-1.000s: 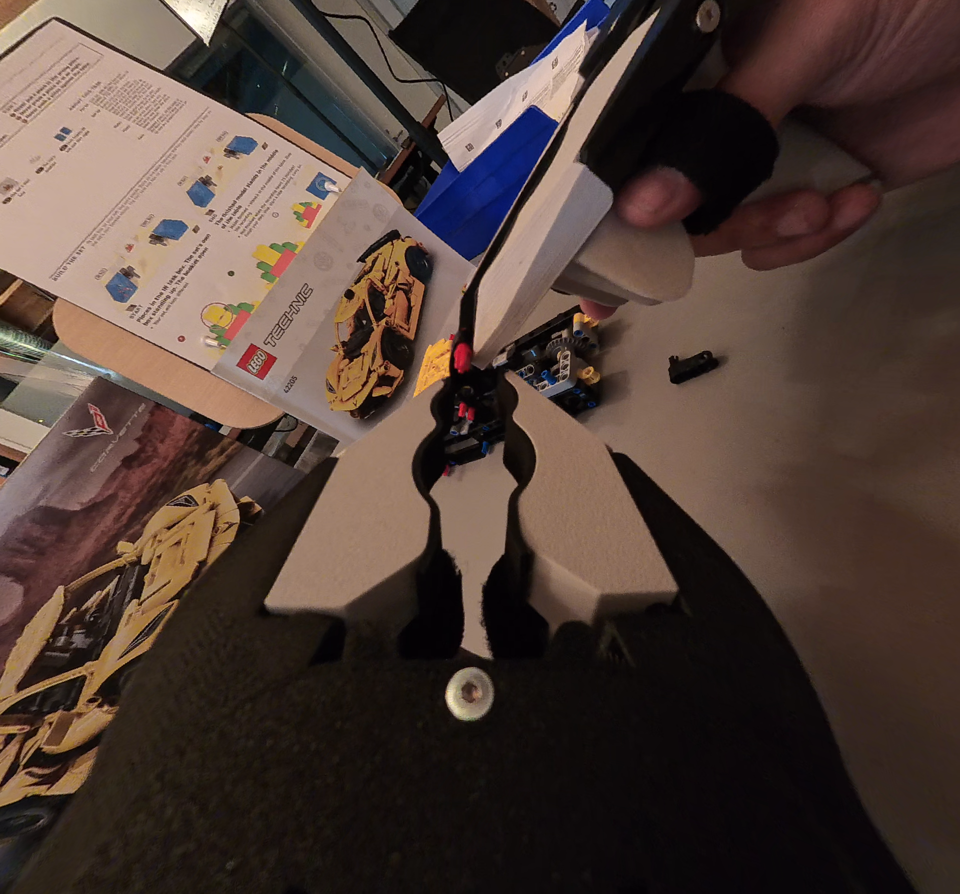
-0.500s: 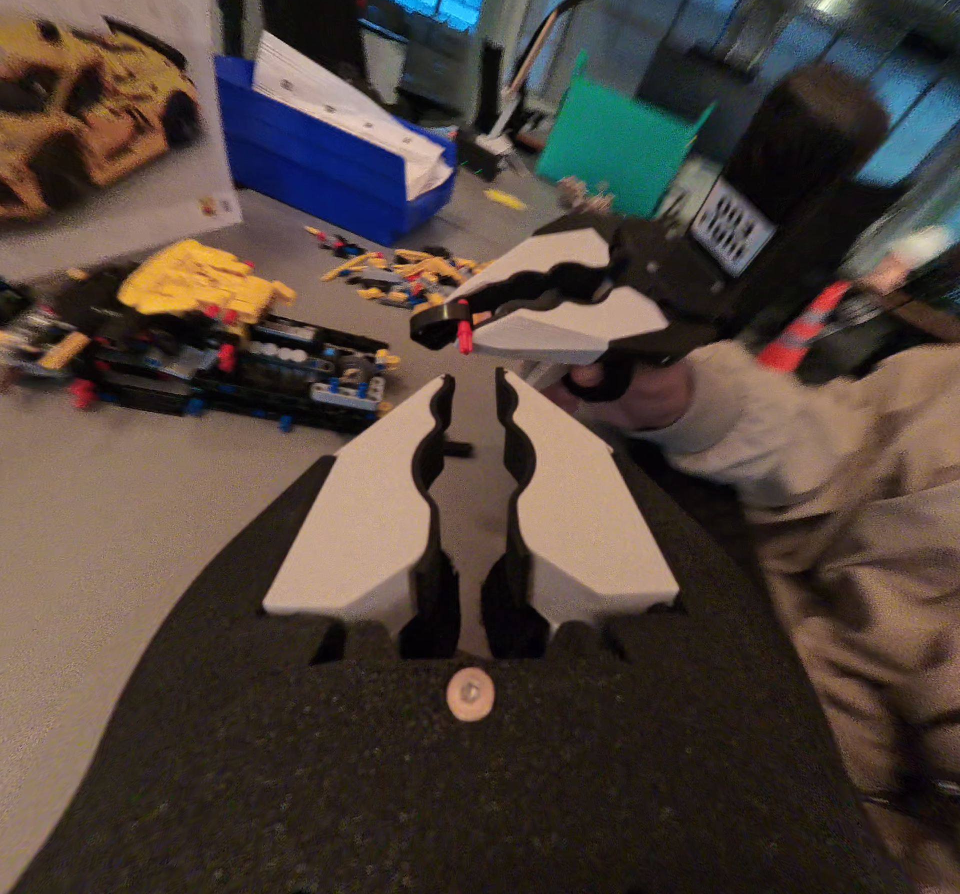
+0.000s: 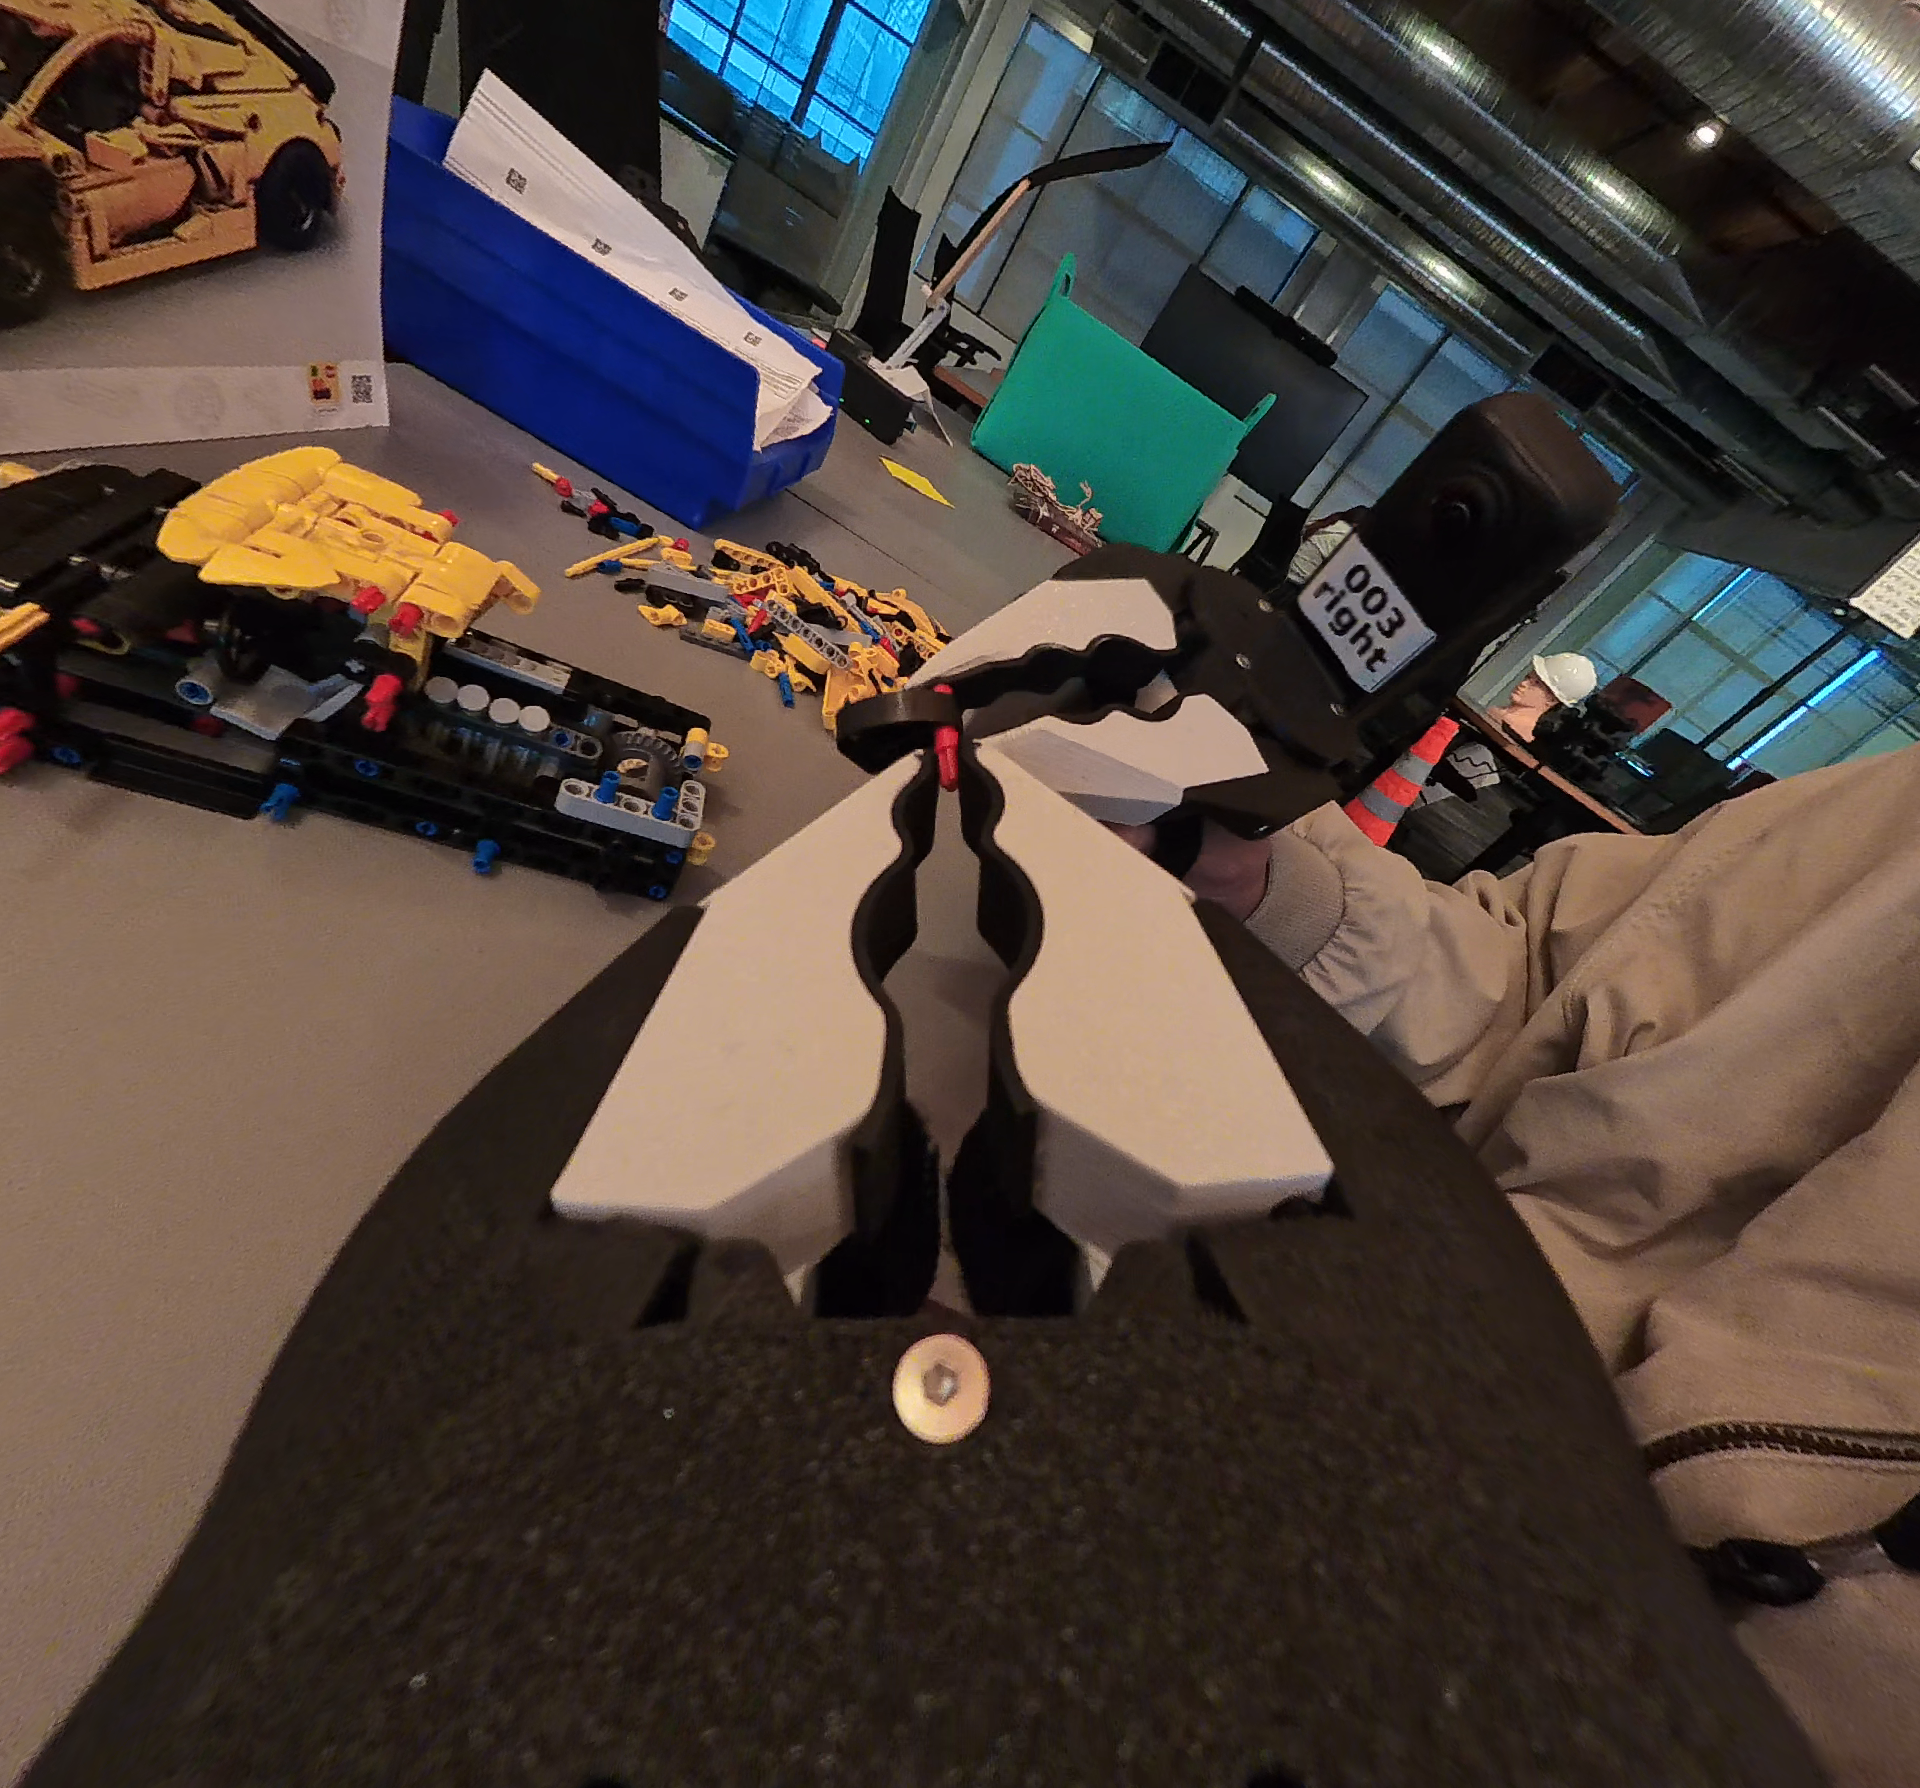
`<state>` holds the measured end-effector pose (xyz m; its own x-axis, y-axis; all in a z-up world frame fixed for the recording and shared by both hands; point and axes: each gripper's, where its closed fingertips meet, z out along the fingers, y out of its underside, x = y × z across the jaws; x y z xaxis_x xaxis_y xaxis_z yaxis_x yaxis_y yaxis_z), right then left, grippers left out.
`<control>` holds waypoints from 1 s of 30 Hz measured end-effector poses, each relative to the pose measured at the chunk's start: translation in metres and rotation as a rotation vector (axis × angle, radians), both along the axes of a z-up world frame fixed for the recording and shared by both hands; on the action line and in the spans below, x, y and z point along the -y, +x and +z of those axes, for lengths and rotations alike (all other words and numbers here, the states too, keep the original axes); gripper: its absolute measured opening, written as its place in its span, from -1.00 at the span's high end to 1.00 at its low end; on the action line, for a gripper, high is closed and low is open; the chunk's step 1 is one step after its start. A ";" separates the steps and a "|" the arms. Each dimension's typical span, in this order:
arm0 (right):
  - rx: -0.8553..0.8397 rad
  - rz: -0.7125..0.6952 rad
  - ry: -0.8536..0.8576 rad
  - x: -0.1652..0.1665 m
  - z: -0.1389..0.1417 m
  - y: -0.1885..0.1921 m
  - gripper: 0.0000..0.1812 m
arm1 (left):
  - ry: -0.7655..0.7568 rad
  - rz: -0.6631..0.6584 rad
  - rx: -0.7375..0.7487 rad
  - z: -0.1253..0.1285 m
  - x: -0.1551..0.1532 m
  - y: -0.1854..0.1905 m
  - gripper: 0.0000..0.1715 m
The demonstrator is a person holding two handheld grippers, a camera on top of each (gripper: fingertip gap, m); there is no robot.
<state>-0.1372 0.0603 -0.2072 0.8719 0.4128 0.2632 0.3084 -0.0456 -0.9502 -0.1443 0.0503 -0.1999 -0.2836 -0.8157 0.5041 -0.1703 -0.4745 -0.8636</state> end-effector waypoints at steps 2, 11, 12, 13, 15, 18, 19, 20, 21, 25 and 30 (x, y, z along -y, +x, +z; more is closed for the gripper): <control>0.009 -0.003 0.003 0.000 0.000 0.000 0.90 | 0.002 -0.010 -0.003 -0.001 0.001 0.000 0.94; -0.030 0.033 -0.030 0.001 -0.004 -0.006 0.89 | 0.034 -0.034 0.002 -0.004 0.004 -0.003 0.95; -0.077 0.085 -0.049 0.005 -0.003 -0.010 0.88 | 0.023 -0.074 0.017 -0.002 0.007 -0.006 0.96; -0.129 0.157 -0.063 0.011 -0.001 -0.013 0.84 | -0.007 -0.120 0.031 0.001 0.011 -0.010 0.96; -0.269 0.302 -0.133 0.023 0.004 -0.017 0.67 | -0.048 -0.179 0.065 0.009 0.015 -0.016 0.96; -0.371 0.421 -0.248 0.033 -0.001 -0.020 0.55 | -0.045 -0.273 0.094 0.015 0.029 -0.027 0.96; -0.344 0.419 -0.239 0.033 -0.002 -0.020 0.56 | -0.051 -0.314 0.089 0.014 0.035 -0.030 0.96; -0.316 0.426 -0.201 0.035 0.000 -0.022 0.59 | -0.068 -0.343 0.084 0.014 0.040 -0.031 0.96; -0.297 0.443 -0.164 0.038 0.004 -0.025 0.63 | -0.082 -0.361 0.070 0.013 0.043 -0.031 0.96; -0.223 0.507 -0.190 0.046 -0.007 -0.037 0.70 | -0.148 -0.393 0.001 0.001 0.047 -0.027 0.96; -0.199 0.519 -0.229 0.047 -0.013 -0.036 0.83 | -0.180 -0.411 -0.044 -0.003 0.048 -0.028 0.97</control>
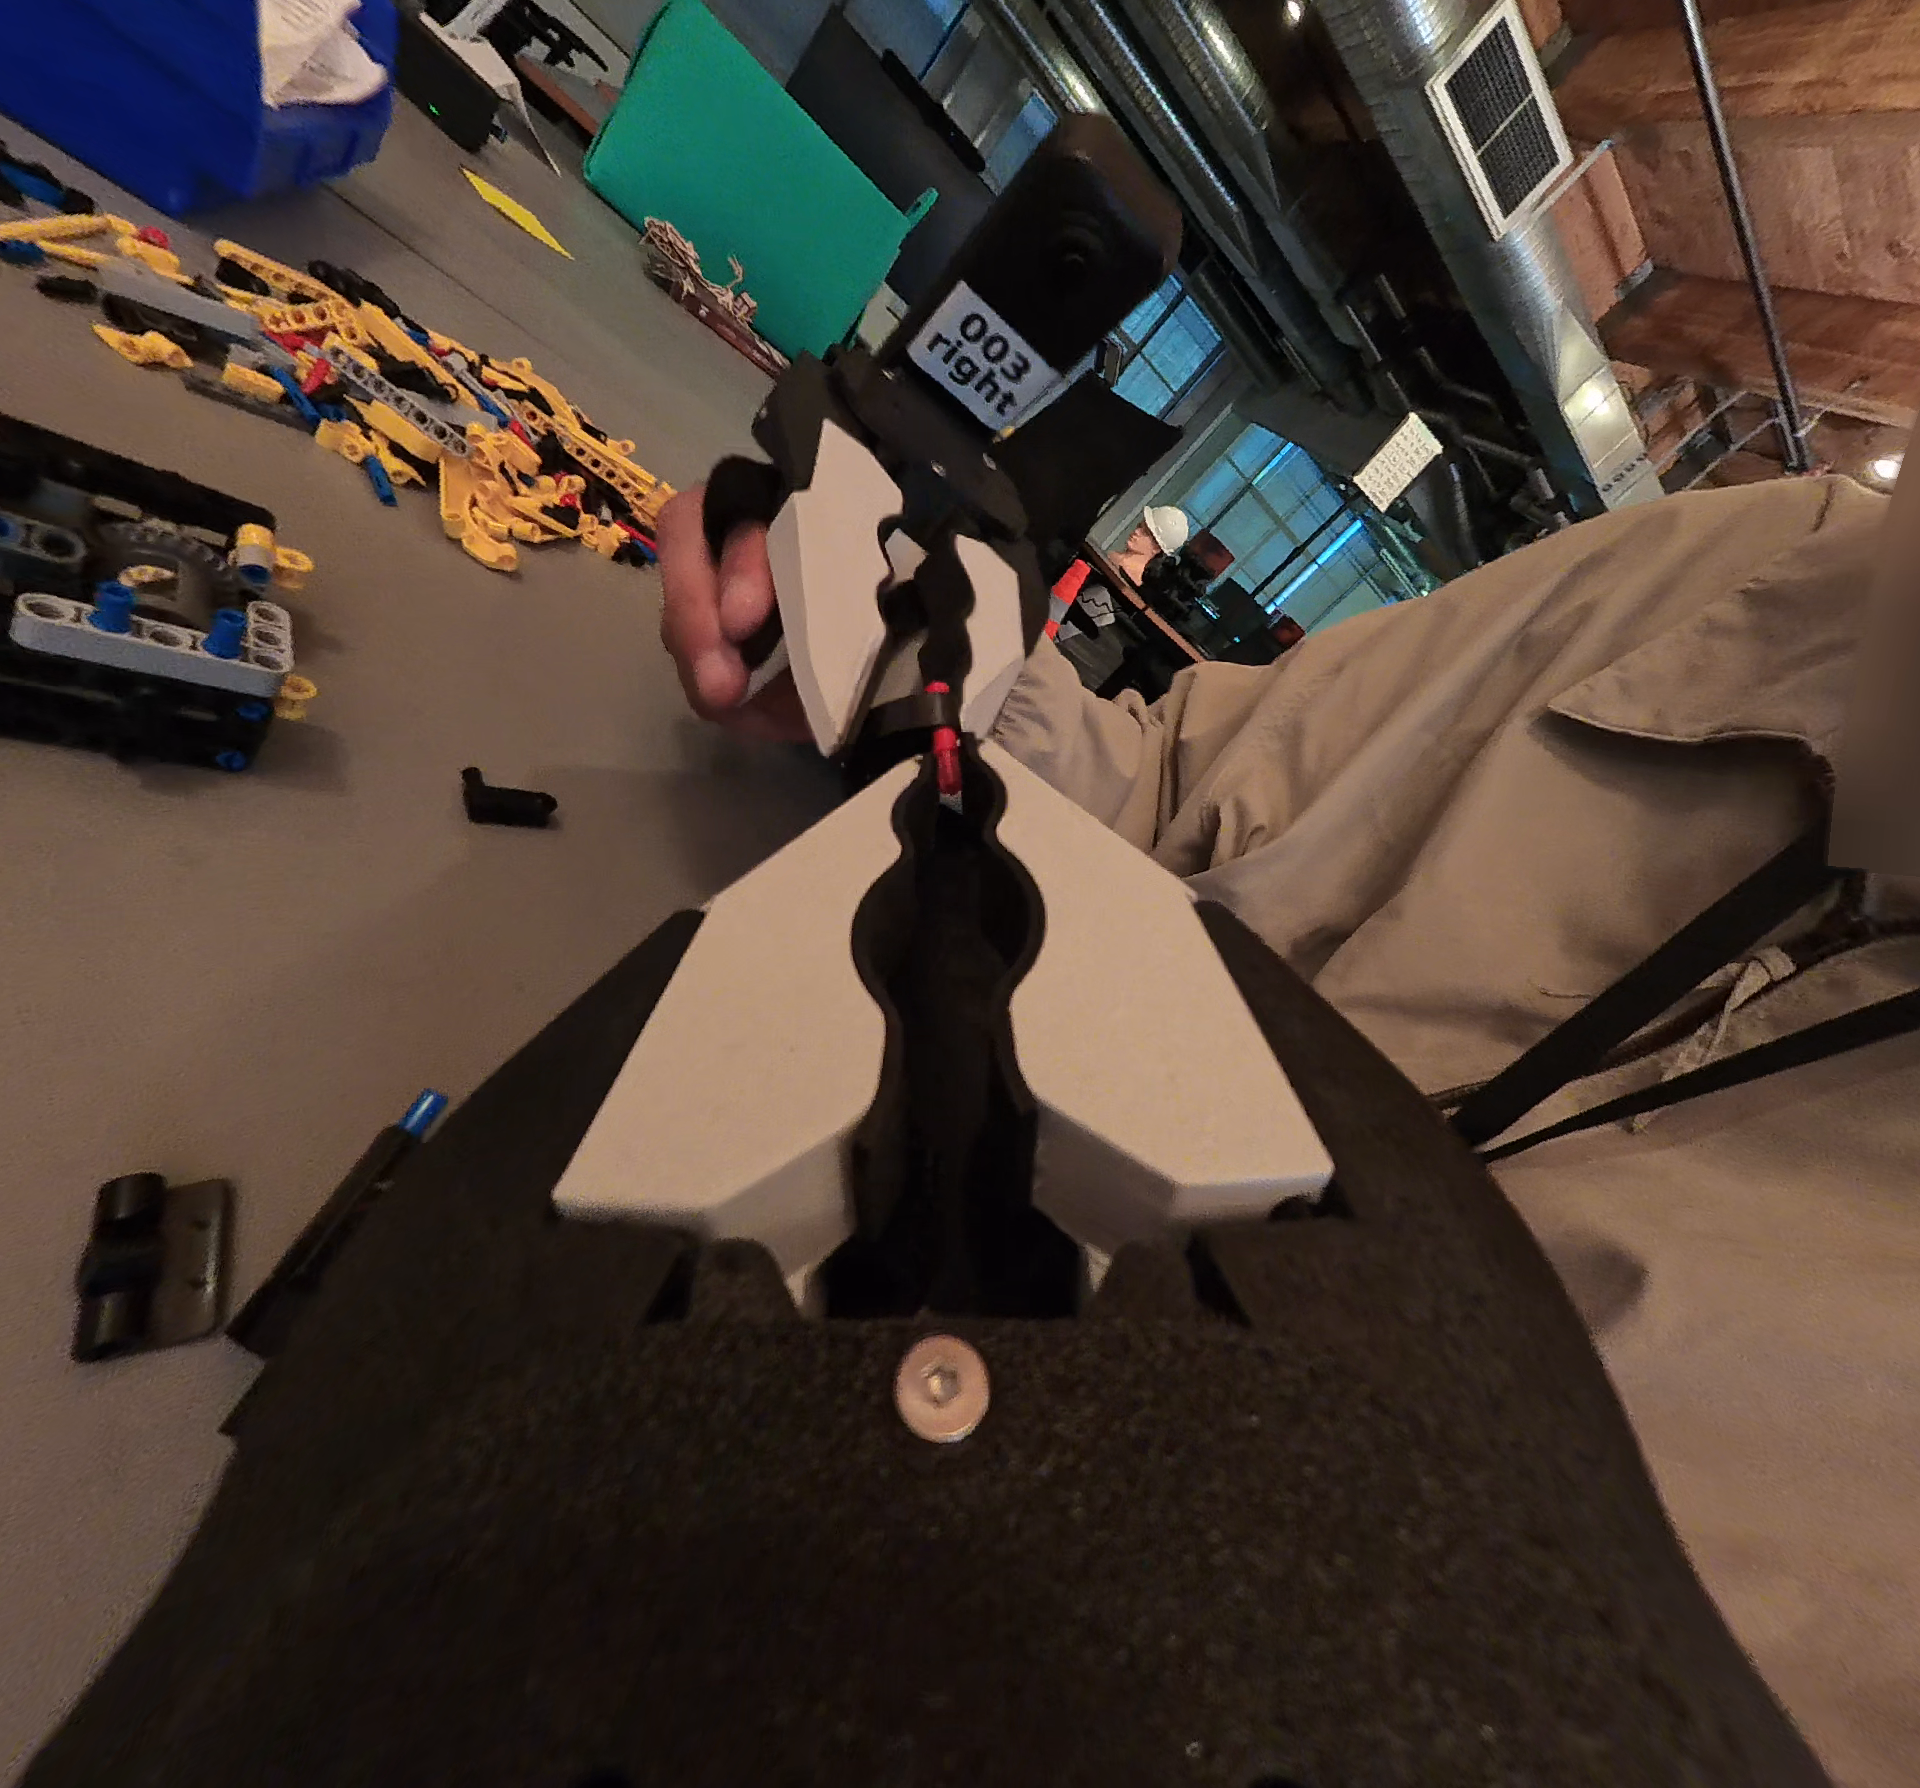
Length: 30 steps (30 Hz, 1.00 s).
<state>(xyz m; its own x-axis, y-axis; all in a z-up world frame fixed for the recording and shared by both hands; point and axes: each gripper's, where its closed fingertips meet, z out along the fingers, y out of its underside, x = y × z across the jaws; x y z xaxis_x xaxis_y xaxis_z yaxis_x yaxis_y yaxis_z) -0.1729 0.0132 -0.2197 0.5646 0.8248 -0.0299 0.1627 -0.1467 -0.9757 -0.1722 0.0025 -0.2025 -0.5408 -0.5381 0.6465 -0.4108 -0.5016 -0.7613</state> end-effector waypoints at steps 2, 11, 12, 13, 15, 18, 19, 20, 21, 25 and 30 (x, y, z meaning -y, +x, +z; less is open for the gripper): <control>-0.054 0.023 -0.029 0.001 0.008 0.001 0.84 | 0.031 0.011 0.023 0.003 -0.001 -0.002 0.97; -0.269 0.144 -0.239 0.012 0.015 -0.002 0.85 | 0.367 0.086 0.172 0.007 0.010 -0.005 0.99; -0.308 0.155 -0.284 0.012 0.015 -0.002 0.84 | 0.395 0.100 0.183 0.007 0.010 -0.004 0.99; -0.339 0.135 -0.298 0.009 0.016 -0.001 0.83 | 0.421 0.126 0.196 0.008 0.007 -0.003 0.99; -0.393 0.092 -0.300 0.004 0.020 0.001 0.83 | 0.463 0.191 0.224 0.011 0.002 0.000 0.99; -0.385 0.042 -0.321 -0.002 0.013 0.006 0.85 | 0.559 0.273 0.213 0.006 -0.006 0.006 0.98; -0.364 0.020 -0.320 -0.004 0.010 0.008 0.84 | 0.590 0.296 0.197 0.002 -0.009 0.008 0.96; -0.333 -0.009 -0.317 -0.007 0.005 0.010 0.84 | 0.613 0.317 0.176 -0.002 -0.013 0.010 0.96; -0.295 -0.051 -0.297 -0.012 0.001 0.013 0.84 | 0.627 0.334 0.150 -0.006 -0.016 0.013 0.95; -0.239 -0.111 -0.266 -0.018 -0.003 0.016 0.84 | 0.665 0.370 0.125 -0.013 -0.022 0.017 0.94; -0.246 -0.143 -0.307 -0.023 -0.010 0.020 0.84 | 0.933 0.475 0.140 -0.021 -0.029 0.024 0.95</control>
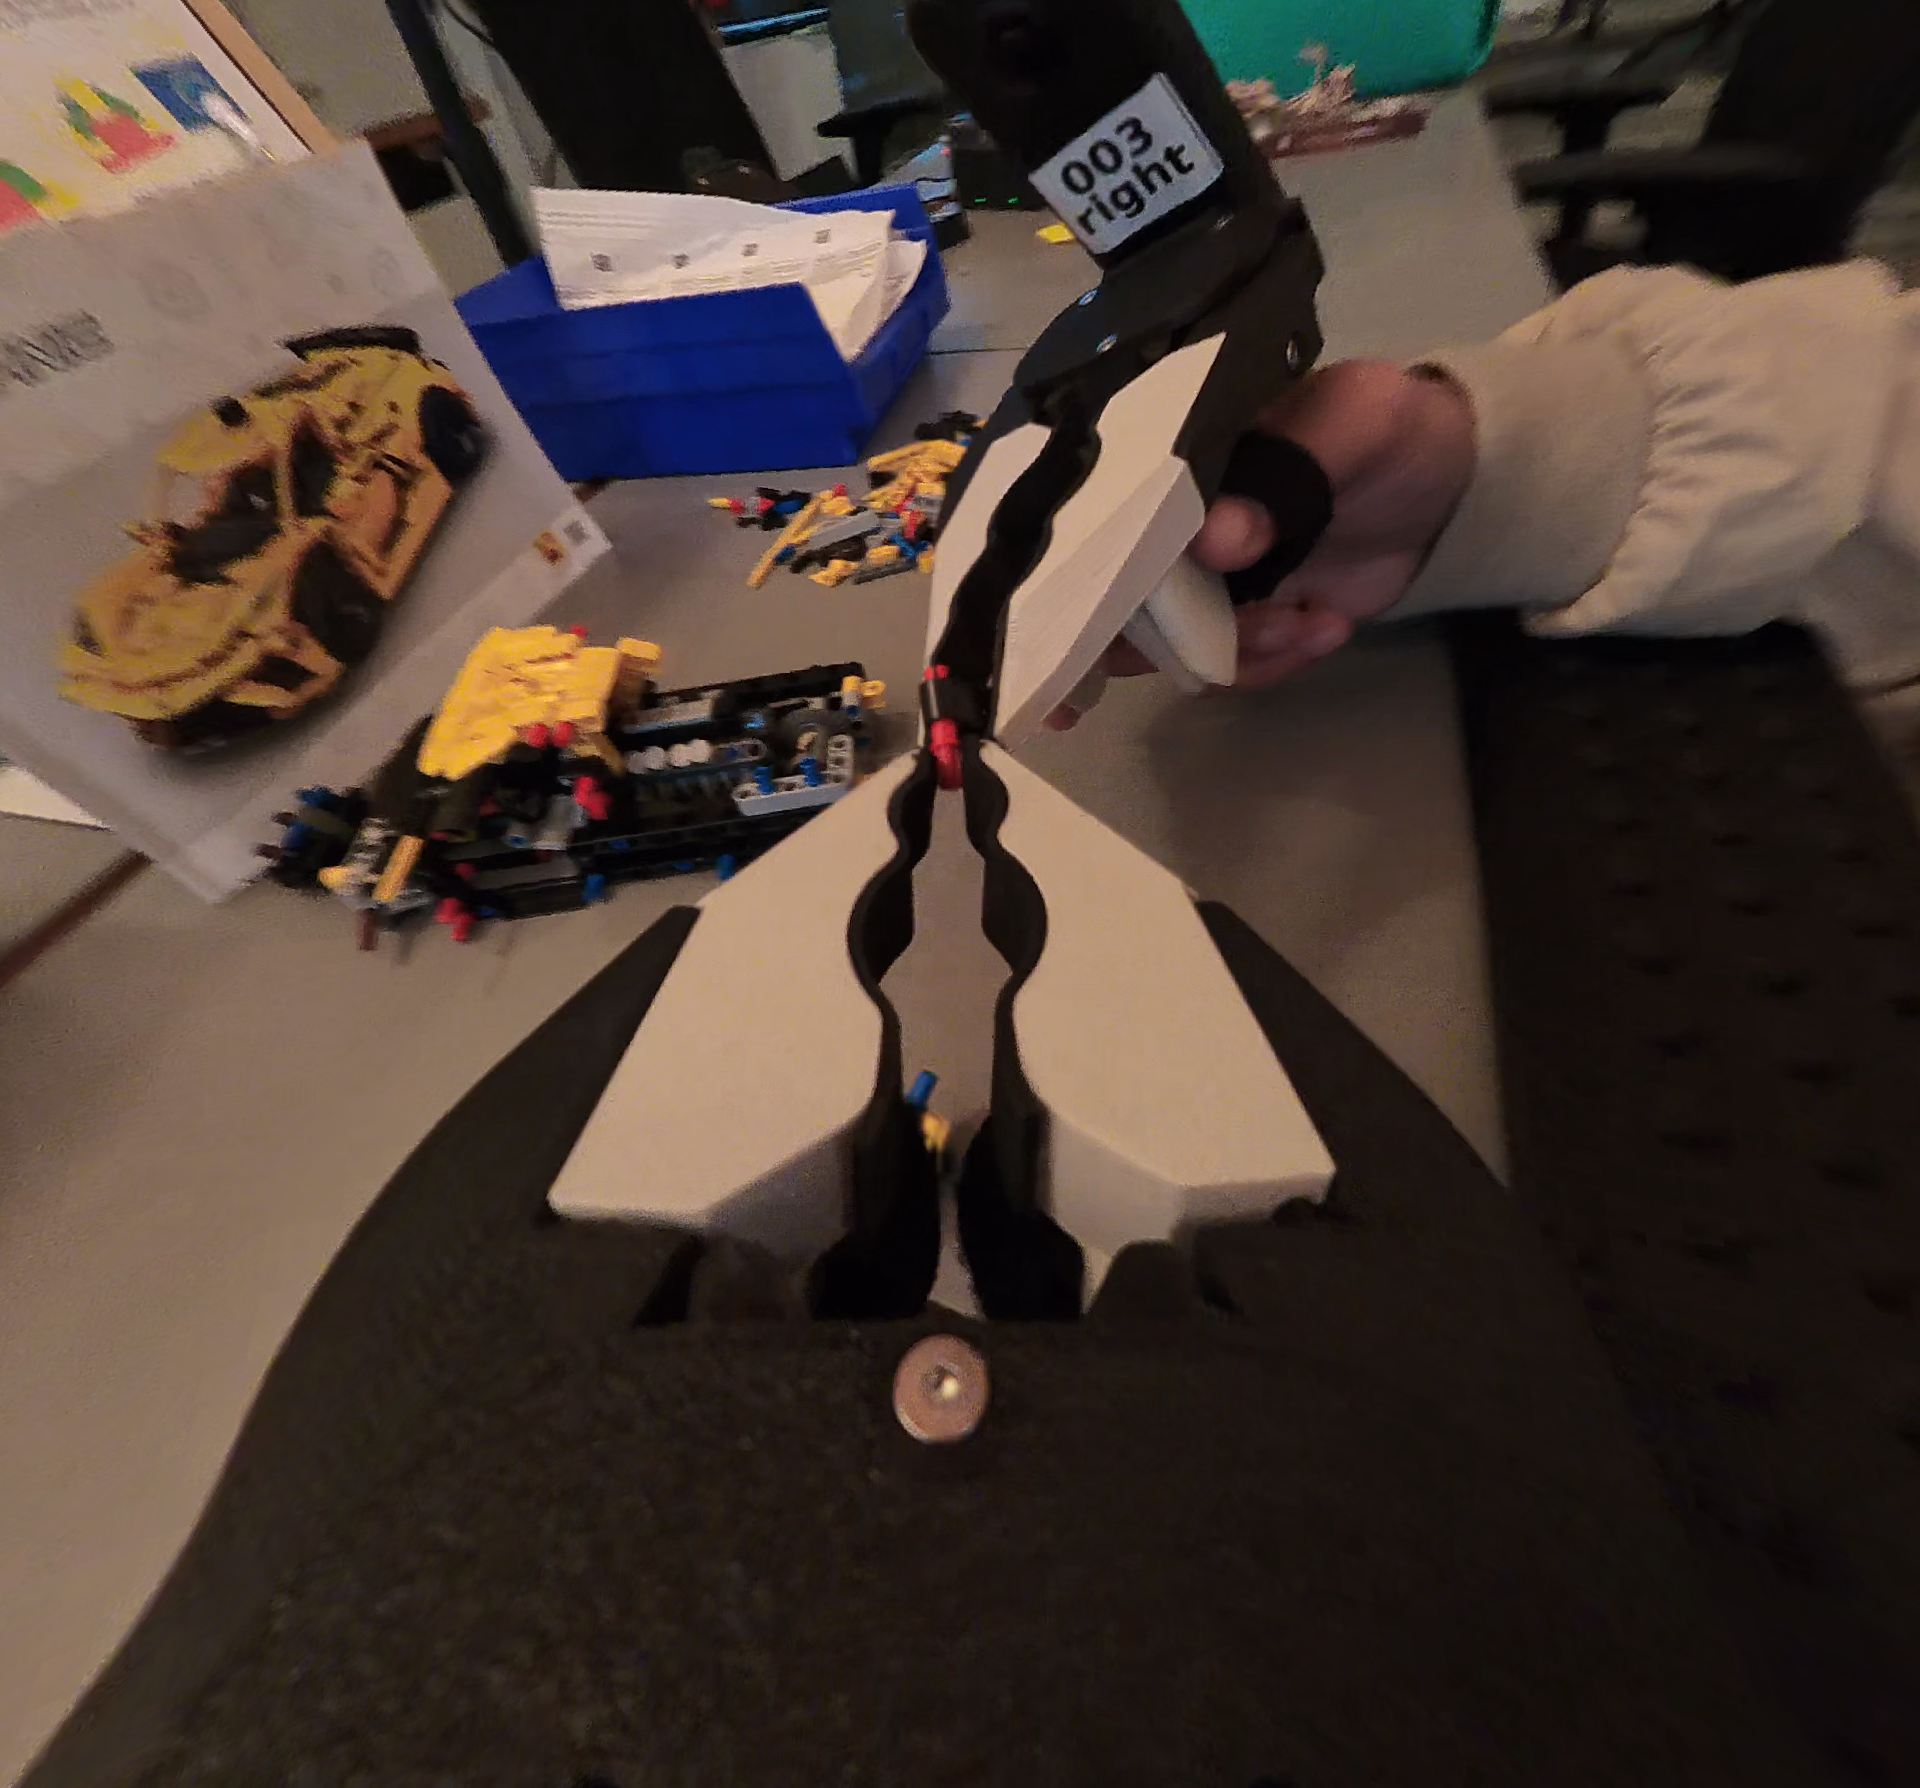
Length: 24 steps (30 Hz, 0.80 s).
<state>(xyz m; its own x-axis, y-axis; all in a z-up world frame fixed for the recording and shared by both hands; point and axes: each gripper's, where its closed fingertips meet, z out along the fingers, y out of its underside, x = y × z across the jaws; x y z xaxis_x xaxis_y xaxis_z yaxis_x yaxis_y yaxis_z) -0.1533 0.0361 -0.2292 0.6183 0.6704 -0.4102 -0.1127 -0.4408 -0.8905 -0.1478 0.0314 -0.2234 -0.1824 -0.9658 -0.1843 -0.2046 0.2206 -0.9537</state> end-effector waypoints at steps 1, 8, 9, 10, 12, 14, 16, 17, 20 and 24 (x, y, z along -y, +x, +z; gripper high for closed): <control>0.006 -0.008 -0.002 -0.001 -0.001 0.001 0.84 | 0.064 0.026 0.005 -0.001 -0.002 0.001 0.95; 0.016 -0.050 -0.048 -0.007 -0.009 0.005 0.84 | 0.478 0.181 0.018 -0.007 -0.012 0.009 0.91; 0.015 -0.055 -0.054 -0.008 -0.010 0.005 0.84 | 0.531 0.189 0.016 -0.009 -0.013 0.009 0.94; 0.012 -0.055 -0.056 -0.008 -0.011 0.005 0.84 | 0.589 0.193 0.019 -0.009 -0.013 0.009 0.94; 0.005 -0.036 -0.058 -0.005 -0.011 0.003 0.83 | 0.639 0.175 0.022 -0.008 -0.010 0.007 0.96; -0.043 -0.004 -0.031 -0.002 -0.002 -0.002 0.78 | 0.600 0.134 0.024 -0.008 -0.006 0.005 0.96; -0.083 0.019 -0.031 0.000 0.004 -0.005 0.74 | 0.599 0.109 0.024 -0.008 -0.004 0.003 0.96; -0.090 0.022 -0.033 0.000 0.004 -0.005 0.79 | 0.600 0.098 0.022 -0.009 -0.002 0.003 0.96; -0.070 0.020 -0.017 0.002 0.004 -0.003 0.90 | 0.588 0.079 0.028 -0.009 0.001 0.002 0.96; -0.054 0.036 -0.030 0.003 0.000 -0.003 0.88 | 0.566 0.069 0.021 -0.010 0.001 0.001 0.96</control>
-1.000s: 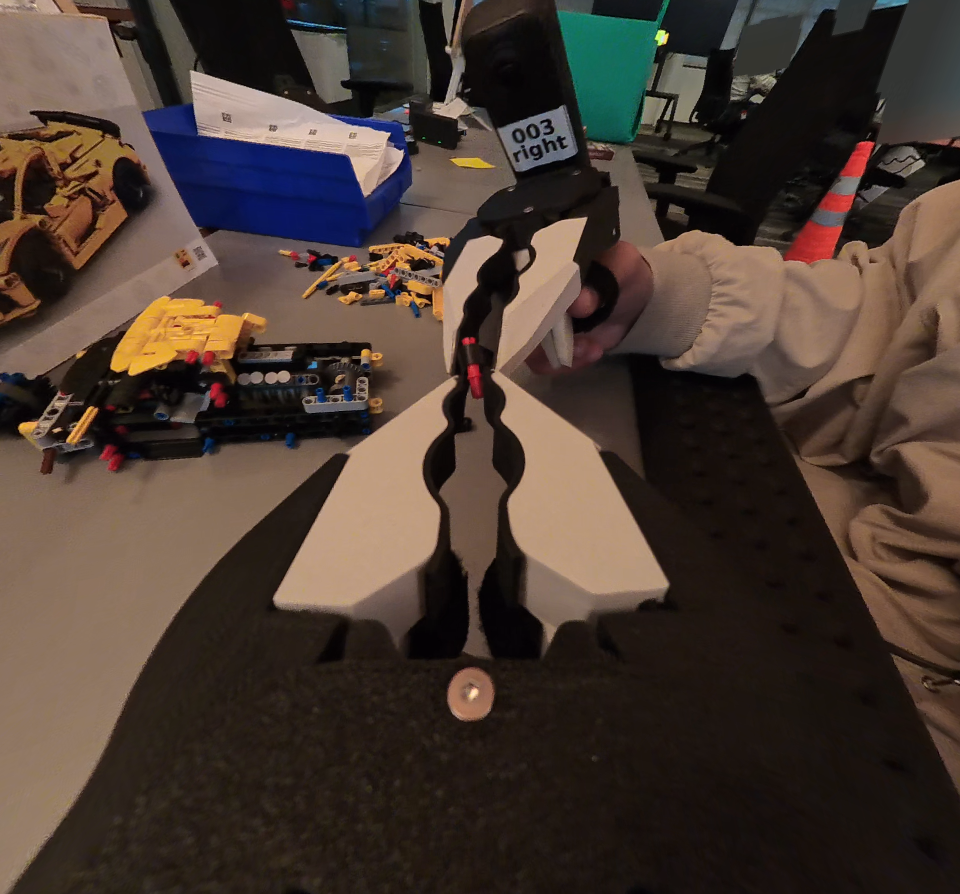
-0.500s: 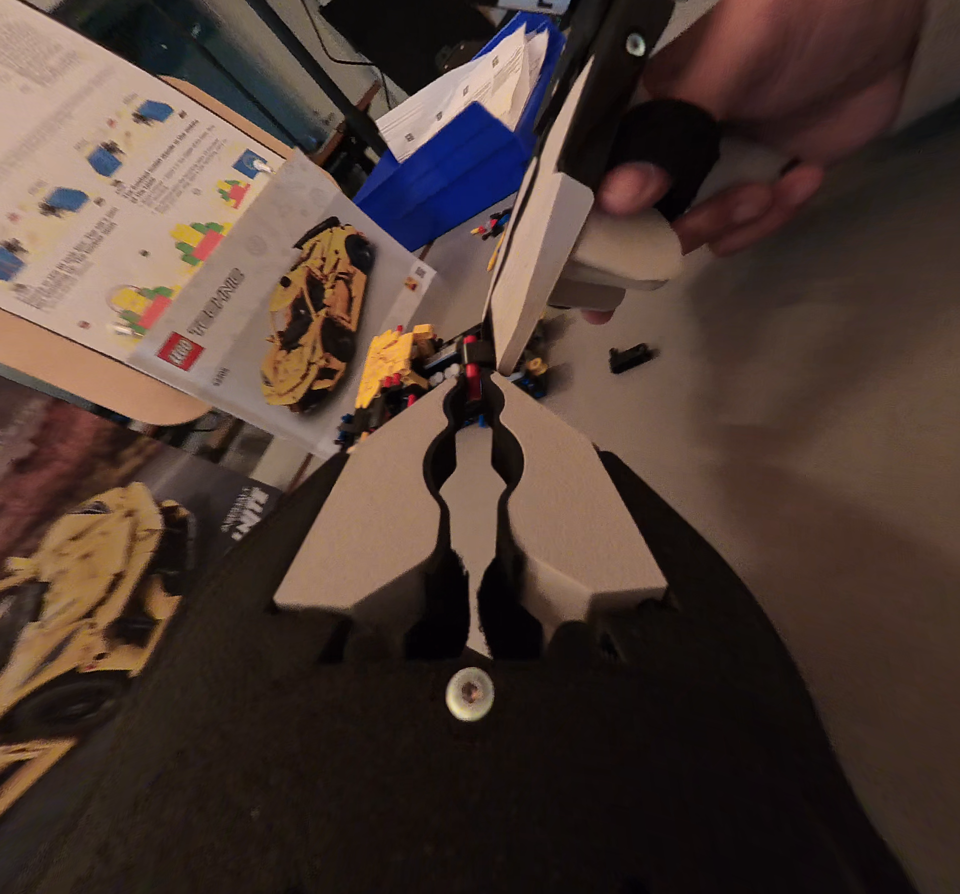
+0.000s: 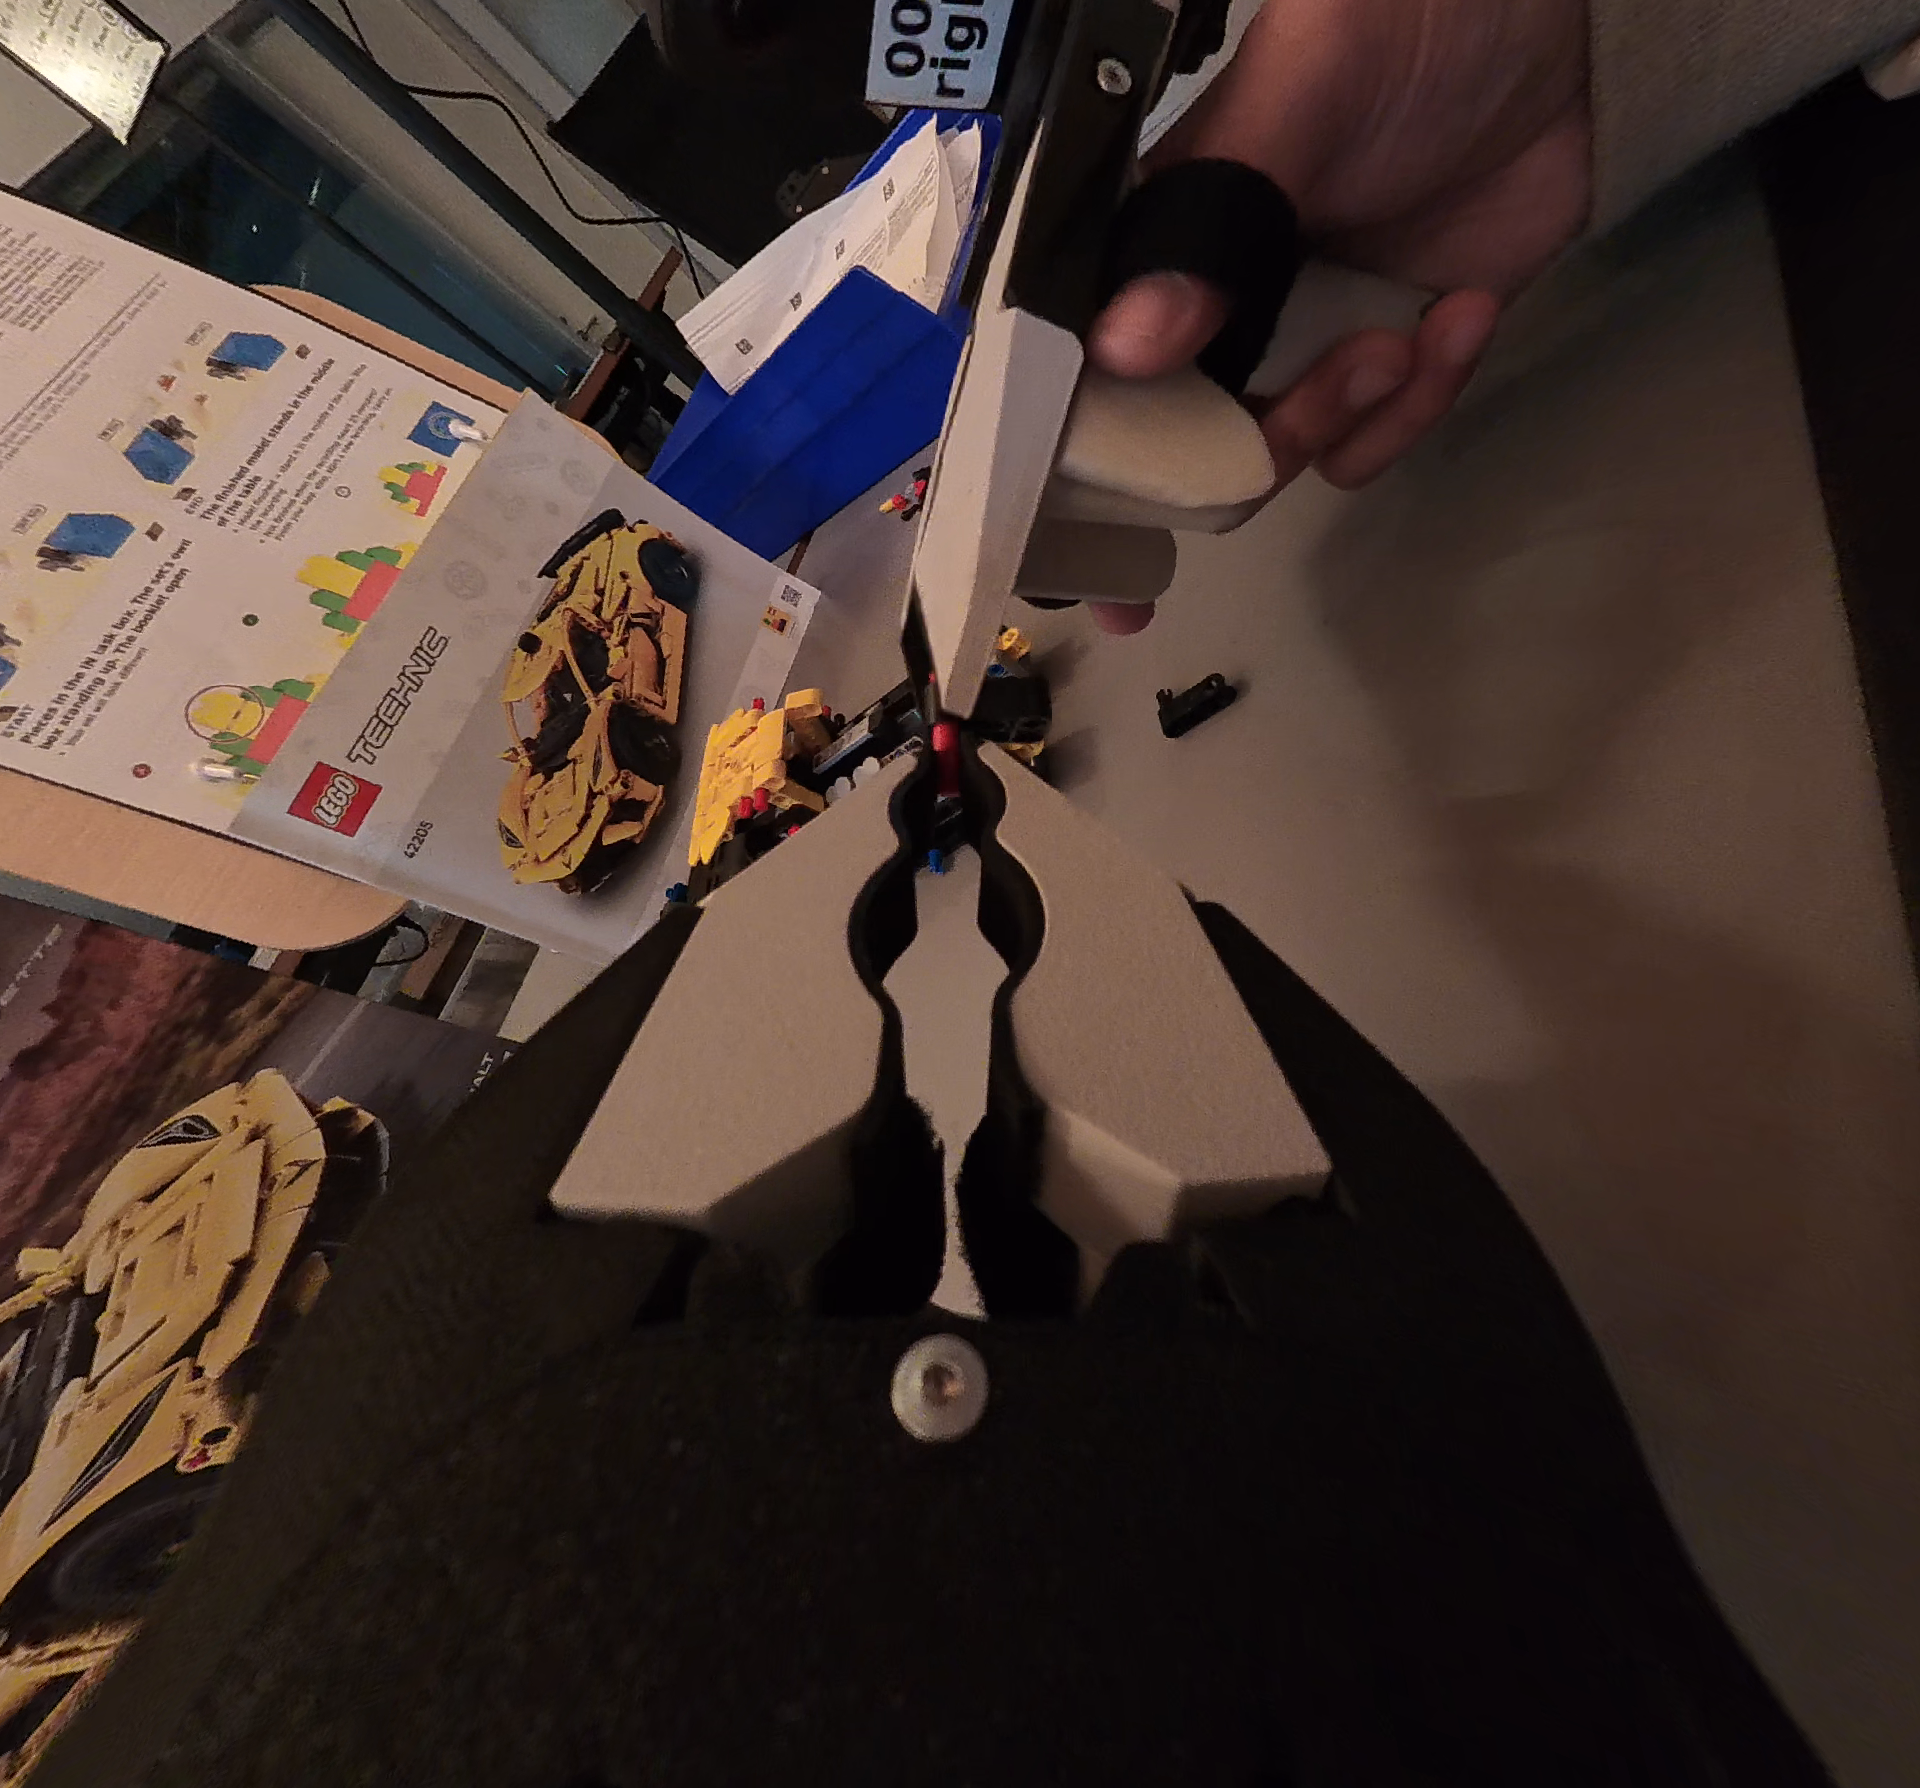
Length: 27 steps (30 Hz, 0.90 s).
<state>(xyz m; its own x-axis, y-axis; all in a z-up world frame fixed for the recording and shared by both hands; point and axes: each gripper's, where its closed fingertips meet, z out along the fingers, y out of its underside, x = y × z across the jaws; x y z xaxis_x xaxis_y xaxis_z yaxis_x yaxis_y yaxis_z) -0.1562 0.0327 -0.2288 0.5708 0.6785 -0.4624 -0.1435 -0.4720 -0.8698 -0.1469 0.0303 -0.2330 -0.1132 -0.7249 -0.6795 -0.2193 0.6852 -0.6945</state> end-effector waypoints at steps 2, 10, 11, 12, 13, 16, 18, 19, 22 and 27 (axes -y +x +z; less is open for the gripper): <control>0.018 0.015 -0.008 0.002 -0.003 -0.003 0.87 | -0.004 -0.006 -0.009 -0.002 0.002 0.000 0.96; 0.027 0.087 0.044 0.010 0.006 -0.005 0.90 | 0.026 -0.075 0.011 0.006 0.009 -0.005 0.97; 0.024 0.095 0.046 0.011 0.007 -0.005 0.90 | 0.048 -0.077 0.014 0.006 0.010 -0.006 0.97; 0.024 0.114 0.037 0.013 0.006 -0.005 0.90 | 0.055 -0.086 0.012 0.006 0.012 -0.007 0.97; 0.025 0.122 0.042 0.015 0.007 -0.006 0.91 | 0.053 -0.092 0.018 0.007 0.014 -0.007 0.97; -0.012 0.082 0.051 0.014 0.015 0.011 0.91 | 0.107 -0.023 0.021 0.008 -0.003 -0.014 0.97; -0.138 -0.042 0.089 0.015 0.041 0.065 0.93 | 0.024 0.037 0.044 0.013 -0.032 -0.028 0.97; -0.084 -0.102 0.090 0.017 0.039 0.089 0.91 | -0.040 0.055 0.070 0.019 -0.041 -0.031 0.97; 0.249 -0.355 -0.077 0.019 -0.002 0.165 0.90 | -0.115 0.030 0.002 0.007 -0.032 -0.019 0.96; 0.609 -0.692 -0.343 0.057 -0.039 0.271 0.89 | -0.220 0.089 -0.181 -0.034 -0.031 -0.004 0.96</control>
<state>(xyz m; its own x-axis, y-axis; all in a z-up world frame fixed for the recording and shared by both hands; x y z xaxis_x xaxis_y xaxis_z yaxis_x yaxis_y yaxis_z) 0.1152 -0.0239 -0.2680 0.9977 -0.0119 -0.0670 -0.0565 -0.6934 -0.7183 -0.1510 0.0613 -0.2668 -0.1473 -0.8653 -0.4791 -0.4060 0.4946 -0.7685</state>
